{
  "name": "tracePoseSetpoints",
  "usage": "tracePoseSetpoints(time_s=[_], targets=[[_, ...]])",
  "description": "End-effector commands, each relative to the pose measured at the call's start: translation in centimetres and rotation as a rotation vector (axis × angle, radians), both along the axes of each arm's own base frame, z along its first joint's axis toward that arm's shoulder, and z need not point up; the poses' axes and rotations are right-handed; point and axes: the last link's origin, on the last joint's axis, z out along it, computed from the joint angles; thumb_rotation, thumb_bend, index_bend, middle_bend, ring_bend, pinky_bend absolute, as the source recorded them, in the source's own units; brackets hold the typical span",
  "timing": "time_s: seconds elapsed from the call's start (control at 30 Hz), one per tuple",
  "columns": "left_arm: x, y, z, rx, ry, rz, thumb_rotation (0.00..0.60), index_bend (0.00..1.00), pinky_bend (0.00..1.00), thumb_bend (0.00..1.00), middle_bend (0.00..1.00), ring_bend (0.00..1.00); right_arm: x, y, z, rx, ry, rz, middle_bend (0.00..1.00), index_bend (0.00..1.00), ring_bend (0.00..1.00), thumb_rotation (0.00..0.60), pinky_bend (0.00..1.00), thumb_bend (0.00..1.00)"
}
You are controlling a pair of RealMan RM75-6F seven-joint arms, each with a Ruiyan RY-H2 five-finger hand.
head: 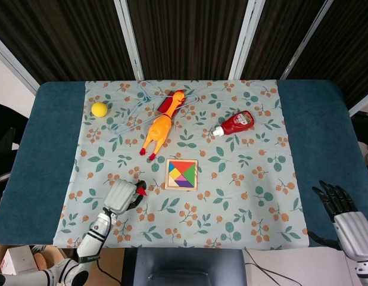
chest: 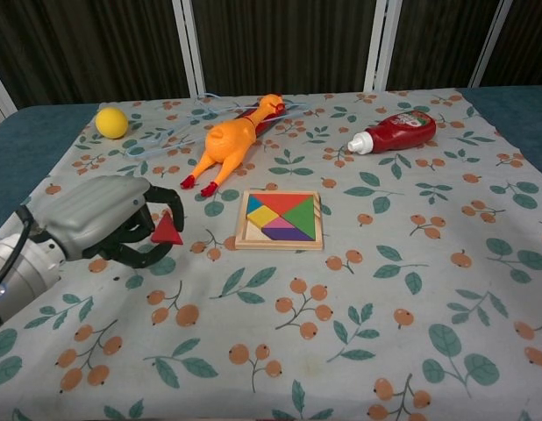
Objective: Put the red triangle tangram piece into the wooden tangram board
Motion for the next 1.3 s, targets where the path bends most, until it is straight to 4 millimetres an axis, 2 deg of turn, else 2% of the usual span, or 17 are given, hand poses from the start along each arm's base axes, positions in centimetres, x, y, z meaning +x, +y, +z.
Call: tracePoseSetpoints(time_s=[0.03,0.2,0.57,0.87,1.3], targets=[[2.2,0.5,-1.0,-0.027,-0.047,0.041,0.6,0.6,1.0,0.4,1.0,1.0,0.0,0.0,0.2,-0.002,-0.004,0.003,0.0,0.0,0.0,0.6,0.0,0.2],[4.2,1.4,-2.2,-0.025,-0.032,0.054,0.6,0.6,1.0,0.4,1.0,1.0,-0.1,0.1,0.5,-0.002,-0.015,0.008,0.0,0.0,0.0,0.6,0.0,0.2],[8.2,1.6,-4.3,-0.03,-0.085,0.077,0.6,0.6,1.0,0.4,1.0,1.0,-0.3,0.5,1.5,-0.016,-0.047,0.017,0.0,0.0,0.0,0.6,0.0,0.2],[9.9,1.9,-6.0,-0.034,-0.085,0.088,0.6,0.6,1.0,0.4,1.0,1.0,-0.7,0.5,2.1,-0.019,-0.068,0.009,0.0,0.0,0.0,0.6,0.0,0.2],[10.6,2.2,-7.3,-0.027,-0.064,0.098,0.6,0.57,1.0,0.4,1.0,1.0,-0.9,0.8,2.6,-0.028,-0.088,0.016,0.0,0.0,0.0,0.6,0.0,0.2]])
